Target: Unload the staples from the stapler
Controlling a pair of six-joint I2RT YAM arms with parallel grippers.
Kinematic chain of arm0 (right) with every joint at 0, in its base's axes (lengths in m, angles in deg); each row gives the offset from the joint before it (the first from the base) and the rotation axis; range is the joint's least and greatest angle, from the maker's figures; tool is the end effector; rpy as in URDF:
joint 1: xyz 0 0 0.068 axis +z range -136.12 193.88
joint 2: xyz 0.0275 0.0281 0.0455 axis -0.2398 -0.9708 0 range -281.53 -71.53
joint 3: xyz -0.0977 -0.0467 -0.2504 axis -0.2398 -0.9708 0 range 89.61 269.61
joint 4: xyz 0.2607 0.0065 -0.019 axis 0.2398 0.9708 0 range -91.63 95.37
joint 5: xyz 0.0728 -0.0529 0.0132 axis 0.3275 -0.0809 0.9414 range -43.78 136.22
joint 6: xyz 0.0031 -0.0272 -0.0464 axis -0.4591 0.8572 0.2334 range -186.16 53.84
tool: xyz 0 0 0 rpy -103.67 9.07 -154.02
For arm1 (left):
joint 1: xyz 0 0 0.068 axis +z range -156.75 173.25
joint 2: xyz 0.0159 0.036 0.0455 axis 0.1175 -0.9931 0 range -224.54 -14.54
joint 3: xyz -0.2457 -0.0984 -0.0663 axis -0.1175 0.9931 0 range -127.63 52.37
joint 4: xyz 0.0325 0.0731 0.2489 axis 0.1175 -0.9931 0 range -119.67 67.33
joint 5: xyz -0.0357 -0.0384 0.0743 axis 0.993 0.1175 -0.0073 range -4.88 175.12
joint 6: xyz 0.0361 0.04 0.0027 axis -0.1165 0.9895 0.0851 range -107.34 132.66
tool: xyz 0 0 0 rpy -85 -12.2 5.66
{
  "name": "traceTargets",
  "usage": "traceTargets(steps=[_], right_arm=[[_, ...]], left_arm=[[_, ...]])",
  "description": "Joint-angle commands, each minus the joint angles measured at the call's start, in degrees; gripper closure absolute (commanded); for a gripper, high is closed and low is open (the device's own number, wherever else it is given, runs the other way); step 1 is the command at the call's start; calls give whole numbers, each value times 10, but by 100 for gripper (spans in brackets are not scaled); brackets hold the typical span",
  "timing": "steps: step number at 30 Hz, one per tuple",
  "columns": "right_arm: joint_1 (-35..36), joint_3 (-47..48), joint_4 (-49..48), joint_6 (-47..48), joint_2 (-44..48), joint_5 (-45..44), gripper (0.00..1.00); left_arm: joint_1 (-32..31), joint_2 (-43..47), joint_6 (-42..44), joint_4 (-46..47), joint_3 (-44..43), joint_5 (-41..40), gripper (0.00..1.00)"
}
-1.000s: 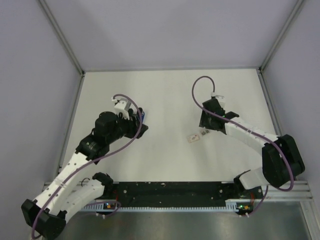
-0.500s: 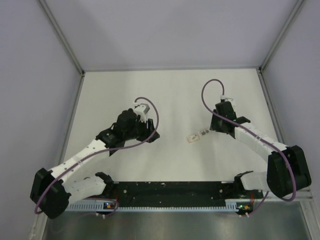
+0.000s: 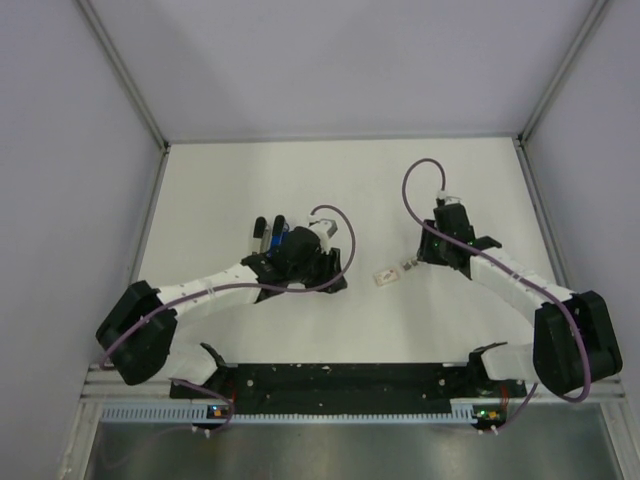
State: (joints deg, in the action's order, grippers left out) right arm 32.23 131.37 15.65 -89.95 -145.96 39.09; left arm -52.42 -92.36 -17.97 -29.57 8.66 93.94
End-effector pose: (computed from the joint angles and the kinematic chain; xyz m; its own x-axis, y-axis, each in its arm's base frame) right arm 0.2464 0.0772 0.2024 -0.7603 0.1694 -0.6271 0.0766 0.9820 0.1725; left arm 0.1939 -0.2065 0.2122 -0.7959 0.0942 -0.5981 0.4442 0.7620 -0.4712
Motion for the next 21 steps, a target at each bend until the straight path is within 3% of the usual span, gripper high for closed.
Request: traceTargets(steps=[1, 6, 16, 21], right_arm=[[-4, -2, -24, 2, 5, 20, 60], [-4, 1, -27, 8, -11, 5, 62], [-5, 9, -59, 10, -65, -13, 75], [-10, 11, -67, 15, -81, -11, 76]], left_arm=[[-15, -39, -36, 64, -45, -6, 51], [-21, -81, -67, 110, -66, -3, 51], [-22, -141, -105, 141, -96, -7, 51], [-22, -166, -115, 152, -109, -7, 51]])
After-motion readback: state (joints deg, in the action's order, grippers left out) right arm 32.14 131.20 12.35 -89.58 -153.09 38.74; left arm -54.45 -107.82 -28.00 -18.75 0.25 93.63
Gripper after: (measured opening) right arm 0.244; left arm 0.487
